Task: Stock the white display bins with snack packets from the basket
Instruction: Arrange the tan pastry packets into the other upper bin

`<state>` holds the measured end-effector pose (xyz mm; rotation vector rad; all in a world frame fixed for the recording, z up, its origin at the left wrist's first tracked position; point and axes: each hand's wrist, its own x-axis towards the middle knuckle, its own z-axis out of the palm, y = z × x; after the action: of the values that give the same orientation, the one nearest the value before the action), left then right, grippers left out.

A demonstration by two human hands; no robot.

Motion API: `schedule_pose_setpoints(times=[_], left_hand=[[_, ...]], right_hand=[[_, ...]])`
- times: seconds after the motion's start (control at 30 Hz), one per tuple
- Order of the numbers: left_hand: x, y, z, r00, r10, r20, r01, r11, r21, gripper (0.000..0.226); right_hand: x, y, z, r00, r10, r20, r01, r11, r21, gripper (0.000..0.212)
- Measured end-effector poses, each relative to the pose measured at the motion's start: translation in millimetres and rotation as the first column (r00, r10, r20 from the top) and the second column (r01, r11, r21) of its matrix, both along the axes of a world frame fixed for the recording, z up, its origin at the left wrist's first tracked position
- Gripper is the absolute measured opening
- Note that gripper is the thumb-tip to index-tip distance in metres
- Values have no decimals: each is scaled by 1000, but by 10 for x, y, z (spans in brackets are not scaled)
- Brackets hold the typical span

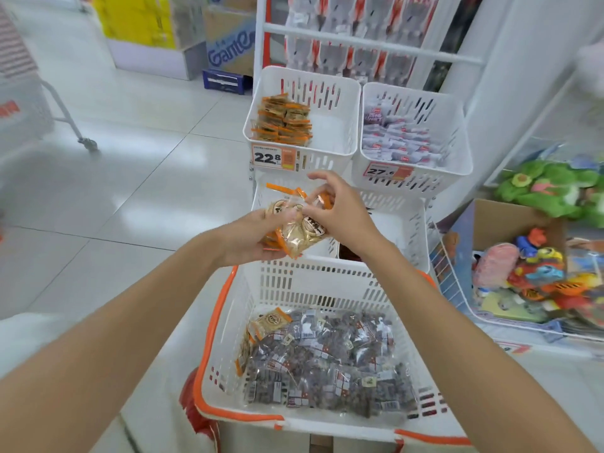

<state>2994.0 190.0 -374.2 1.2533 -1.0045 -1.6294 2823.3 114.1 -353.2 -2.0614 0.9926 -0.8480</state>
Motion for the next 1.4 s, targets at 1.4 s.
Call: schedule_pose_setpoints(times=[1.4], left_hand=[[1072, -2822, 201, 238, 249, 939, 355, 877, -322, 58]], right_hand=[[679, -2743, 105, 575, 173, -800, -274, 962, 11, 29]])
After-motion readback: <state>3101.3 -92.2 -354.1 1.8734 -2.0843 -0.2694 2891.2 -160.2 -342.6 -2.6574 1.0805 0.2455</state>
